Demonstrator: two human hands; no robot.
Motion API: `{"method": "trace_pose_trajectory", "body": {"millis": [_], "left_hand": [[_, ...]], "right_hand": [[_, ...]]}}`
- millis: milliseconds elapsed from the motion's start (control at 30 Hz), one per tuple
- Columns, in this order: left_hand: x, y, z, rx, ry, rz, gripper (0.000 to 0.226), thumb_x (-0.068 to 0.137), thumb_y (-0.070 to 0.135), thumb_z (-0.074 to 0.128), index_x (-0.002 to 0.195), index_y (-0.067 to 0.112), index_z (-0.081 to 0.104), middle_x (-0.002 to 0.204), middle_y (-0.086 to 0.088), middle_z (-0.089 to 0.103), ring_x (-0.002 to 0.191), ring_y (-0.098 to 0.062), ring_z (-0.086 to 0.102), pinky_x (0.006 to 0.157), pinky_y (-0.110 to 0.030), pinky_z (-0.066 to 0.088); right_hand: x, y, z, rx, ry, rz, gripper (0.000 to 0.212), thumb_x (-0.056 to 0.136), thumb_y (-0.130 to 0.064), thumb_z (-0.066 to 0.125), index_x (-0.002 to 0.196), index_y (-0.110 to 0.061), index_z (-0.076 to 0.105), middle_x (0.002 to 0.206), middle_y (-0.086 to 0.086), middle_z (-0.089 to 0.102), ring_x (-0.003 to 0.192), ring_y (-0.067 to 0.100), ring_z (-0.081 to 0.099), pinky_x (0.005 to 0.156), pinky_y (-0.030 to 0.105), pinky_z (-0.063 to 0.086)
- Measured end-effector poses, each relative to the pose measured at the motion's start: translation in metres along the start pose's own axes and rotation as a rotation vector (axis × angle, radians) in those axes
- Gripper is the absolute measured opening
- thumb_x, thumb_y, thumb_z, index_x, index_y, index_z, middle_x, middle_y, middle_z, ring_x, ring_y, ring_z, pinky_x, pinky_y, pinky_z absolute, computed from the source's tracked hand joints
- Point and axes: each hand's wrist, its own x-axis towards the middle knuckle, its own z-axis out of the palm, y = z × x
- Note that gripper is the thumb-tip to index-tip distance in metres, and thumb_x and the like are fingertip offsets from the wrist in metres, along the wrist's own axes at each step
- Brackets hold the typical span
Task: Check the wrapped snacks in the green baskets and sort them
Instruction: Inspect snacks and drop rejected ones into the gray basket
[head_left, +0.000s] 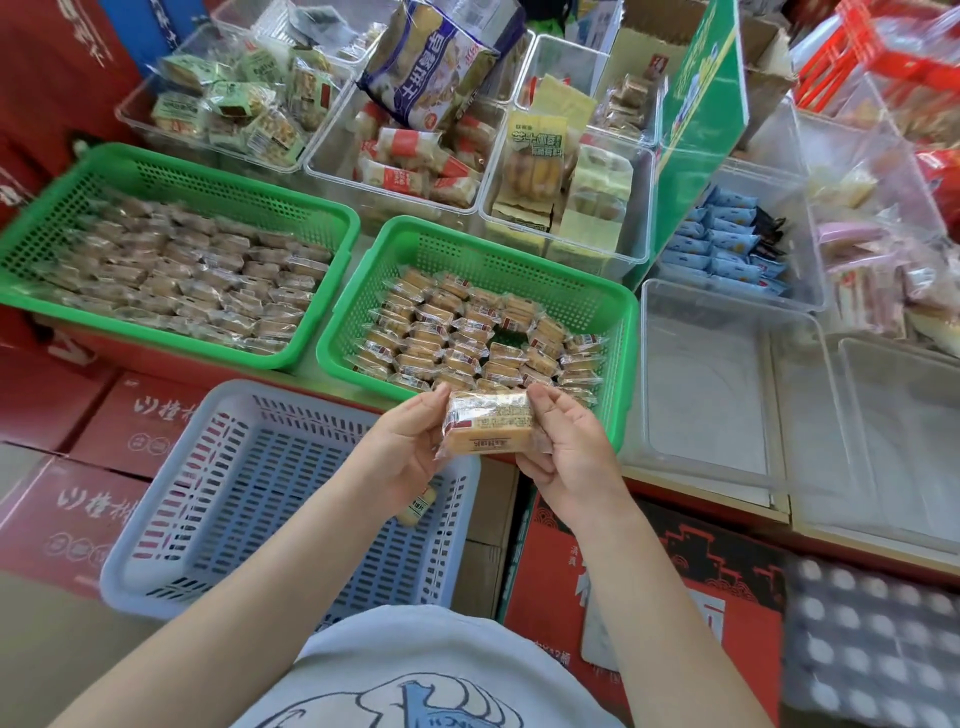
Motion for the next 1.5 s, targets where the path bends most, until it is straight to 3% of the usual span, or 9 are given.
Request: {"method": "trace_pose_trajectory", "body": {"millis": [133, 300, 467, 733, 900, 1067, 1200, 1333, 1500], "left_hand": [[0.001, 0.001, -0.005, 0.152, 0.113, 0.088, 0.013, 0.092, 0.022, 0.065, 0.099, 0.013, 0.059, 0.101, -0.016, 0.060, 0.084, -0.022, 0.060, 0.075, -0.030, 0.051], [-0.011, 0.002, -0.007, 0.527, 0.045, 0.264, 0.028, 0.082, 0.031, 0.081, 0.097, 0.018, 0.062, 0.118, 0.008, 0.071, 0.104, -0.013, 0.070, 0.088, -0.030, 0.057], [-0.009, -0.007, -0.013, 0.912, 0.249, 0.473, 0.018, 0.082, 0.029, 0.083, 0.095, 0.032, 0.070, 0.118, 0.017, 0.069, 0.107, -0.004, 0.066, 0.088, -0.033, 0.058], [-0.001, -0.009, -0.012, 0.933, 0.313, 0.445, 0.006, 0.086, 0.021, 0.079, 0.083, 0.016, 0.078, 0.104, 0.015, 0.073, 0.094, 0.003, 0.066, 0.074, -0.010, 0.048], [0.009, -0.003, -0.011, 0.692, 0.191, 0.242, 0.010, 0.093, 0.020, 0.072, 0.086, 0.015, 0.068, 0.110, 0.013, 0.072, 0.109, -0.018, 0.067, 0.100, -0.049, 0.052], [0.017, 0.010, -0.008, 0.318, -0.016, 0.126, 0.014, 0.090, 0.019, 0.064, 0.091, 0.007, 0.057, 0.103, -0.011, 0.071, 0.105, -0.028, 0.068, 0.097, -0.045, 0.056], [0.028, 0.011, -0.008, 0.199, -0.066, 0.075, 0.015, 0.087, 0.018, 0.062, 0.091, 0.005, 0.054, 0.103, -0.015, 0.072, 0.102, -0.028, 0.069, 0.087, -0.037, 0.060], [0.044, 0.012, -0.012, 0.115, -0.095, 0.027, 0.010, 0.090, 0.015, 0.059, 0.090, 0.007, 0.053, 0.109, -0.019, 0.071, 0.107, -0.031, 0.069, 0.087, -0.036, 0.060], [0.074, 0.015, -0.012, 0.134, -0.042, 0.002, 0.009, 0.091, 0.015, 0.062, 0.090, 0.008, 0.056, 0.109, -0.018, 0.069, 0.105, -0.028, 0.069, 0.089, -0.037, 0.060]], "right_hand": [[-0.001, 0.003, 0.002, 0.021, 0.044, 0.020, 0.017, 0.104, -0.020, 0.049, 0.109, -0.006, 0.055, 0.048, -0.002, 0.053, 0.033, 0.005, 0.030, 0.038, 0.019, 0.023], [-0.001, 0.004, 0.004, 0.067, 0.152, 0.009, 0.019, 0.104, -0.015, 0.050, 0.086, -0.010, 0.053, 0.045, -0.003, 0.051, 0.031, 0.006, 0.028, 0.032, 0.018, 0.020], [0.004, 0.009, 0.005, 0.084, 0.243, -0.010, 0.018, 0.104, -0.016, 0.052, 0.088, -0.009, 0.053, 0.046, -0.002, 0.044, 0.032, 0.007, 0.027, 0.032, 0.020, 0.020], [0.012, 0.014, -0.002, 0.028, 0.285, -0.013, 0.016, 0.105, -0.019, 0.052, 0.092, -0.010, 0.054, 0.049, -0.004, 0.041, 0.036, 0.008, 0.028, 0.033, 0.021, 0.022], [0.017, 0.005, -0.013, -0.357, 0.274, 0.016, 0.030, 0.103, -0.047, 0.047, 0.104, -0.018, 0.052, 0.070, -0.005, 0.049, 0.056, 0.012, 0.045, 0.046, 0.025, 0.034], [0.025, -0.002, -0.024, -0.549, 0.038, 0.015, 0.061, 0.082, -0.073, 0.059, 0.104, -0.016, 0.058, 0.118, 0.002, 0.063, 0.111, 0.020, 0.060, 0.086, 0.041, 0.059], [0.037, -0.006, -0.032, -0.496, -0.069, 0.069, 0.046, 0.078, -0.054, 0.073, 0.096, -0.014, 0.058, 0.116, 0.015, 0.070, 0.111, 0.031, 0.065, 0.083, 0.040, 0.059], [0.053, -0.013, -0.036, -0.388, -0.146, 0.139, 0.016, 0.097, -0.025, 0.064, 0.095, -0.013, 0.053, 0.110, 0.016, 0.069, 0.101, 0.030, 0.066, 0.083, 0.038, 0.056], [0.077, -0.021, -0.038, -0.359, -0.121, 0.211, 0.010, 0.098, -0.010, 0.056, 0.089, -0.011, 0.054, 0.099, 0.019, 0.060, 0.085, 0.028, 0.063, 0.077, 0.036, 0.054]]}}
